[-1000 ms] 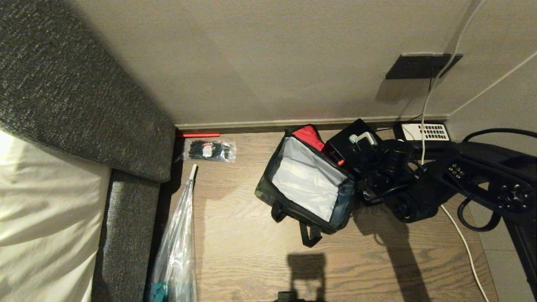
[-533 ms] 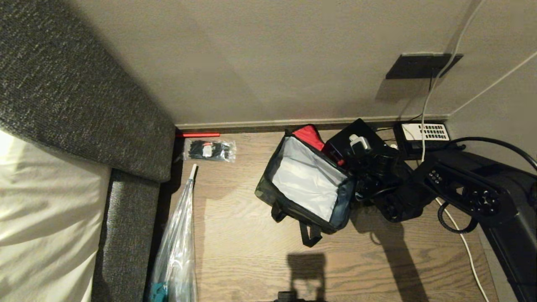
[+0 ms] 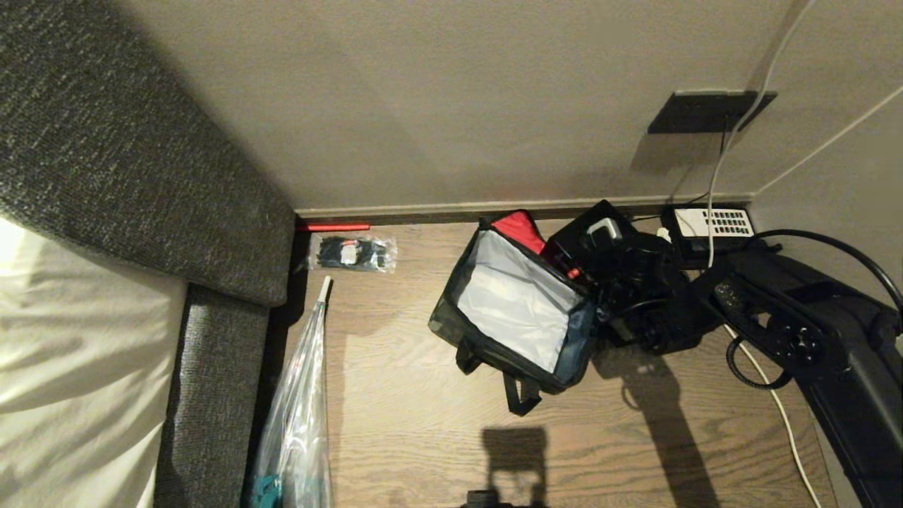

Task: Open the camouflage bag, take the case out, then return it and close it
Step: Grip the handle again

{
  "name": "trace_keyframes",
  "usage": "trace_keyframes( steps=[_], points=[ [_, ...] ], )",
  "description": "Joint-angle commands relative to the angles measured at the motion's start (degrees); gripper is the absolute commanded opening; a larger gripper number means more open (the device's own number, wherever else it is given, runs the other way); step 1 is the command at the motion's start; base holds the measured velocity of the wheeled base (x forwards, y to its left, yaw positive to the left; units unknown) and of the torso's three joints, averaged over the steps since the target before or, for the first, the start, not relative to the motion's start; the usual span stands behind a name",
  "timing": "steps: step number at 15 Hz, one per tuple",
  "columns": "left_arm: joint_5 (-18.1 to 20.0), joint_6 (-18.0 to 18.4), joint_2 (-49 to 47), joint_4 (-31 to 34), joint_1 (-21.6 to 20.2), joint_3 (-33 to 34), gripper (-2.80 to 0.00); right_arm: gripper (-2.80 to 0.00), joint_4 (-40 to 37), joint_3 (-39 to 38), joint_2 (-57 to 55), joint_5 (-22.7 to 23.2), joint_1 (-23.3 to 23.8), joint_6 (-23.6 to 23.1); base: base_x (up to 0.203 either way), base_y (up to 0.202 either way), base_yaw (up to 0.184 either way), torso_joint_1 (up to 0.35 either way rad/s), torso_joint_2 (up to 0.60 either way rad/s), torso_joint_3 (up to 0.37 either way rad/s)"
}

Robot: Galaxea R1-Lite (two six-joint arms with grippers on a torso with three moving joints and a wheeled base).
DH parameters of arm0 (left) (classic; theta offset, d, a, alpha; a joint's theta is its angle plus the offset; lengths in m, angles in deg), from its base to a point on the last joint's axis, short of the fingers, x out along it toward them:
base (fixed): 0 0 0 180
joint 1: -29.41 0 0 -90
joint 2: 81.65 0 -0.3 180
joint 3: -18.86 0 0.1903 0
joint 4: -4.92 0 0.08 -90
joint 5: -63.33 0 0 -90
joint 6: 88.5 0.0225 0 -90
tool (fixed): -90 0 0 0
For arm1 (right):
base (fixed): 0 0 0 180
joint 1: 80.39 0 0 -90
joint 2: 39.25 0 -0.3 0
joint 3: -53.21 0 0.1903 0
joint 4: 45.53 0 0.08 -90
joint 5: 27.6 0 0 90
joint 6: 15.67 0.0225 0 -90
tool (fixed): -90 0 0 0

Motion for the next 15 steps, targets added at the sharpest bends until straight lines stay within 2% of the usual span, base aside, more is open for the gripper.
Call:
trace_keyframes(
  steps=[1, 3, 4, 7, 9, 15],
  points=[
    [-0.01, 0.0, 0.0, -0.02, 0.0, 0.02, -2.8, 0.0, 0.57, 4.77, -3.85, -0.31, 2.97, -7.11, 0.0, 0.0, 0.0, 0.0, 0.0, 0.0],
    [-0.01, 0.0, 0.0, -0.02, 0.0, 0.02, -2.8, 0.0, 1.74, 4.2, -4.13, -0.04, 3.2, -7.42, 0.0, 0.0, 0.0, 0.0, 0.0, 0.0],
    [-0.01, 0.0, 0.0, -0.02, 0.0, 0.02, -2.8, -2.8, 1.67, 2.99, -3.74, 0.12, 3.38, -7.37, 0.0, 0.0, 0.0, 0.0, 0.0, 0.0],
    [-0.01, 0.0, 0.0, -0.02, -0.08, 0.02, -2.8, -2.8, 2.93, -5.85, -1.36, 0.17, 3.15, -6.51, 0.0, 0.0, 0.0, 0.0, 0.0, 0.0],
    [-0.01, 0.0, 0.0, -0.02, 0.0, 0.02, -2.8, -2.8, 6.54, -11.38, 1.77, 0.43, 2.11, -6.07, 0.0, 0.0, 0.0, 0.0, 0.0, 0.0],
    [-0.01, 0.0, 0.0, -0.02, 0.0, 0.02, -2.8, -2.8, 8.08, -18.9, 10.69, 0.42, 1.87, -5.78, 0.0, 0.0, 0.0, 0.0, 0.0, 0.0]
  ],
)
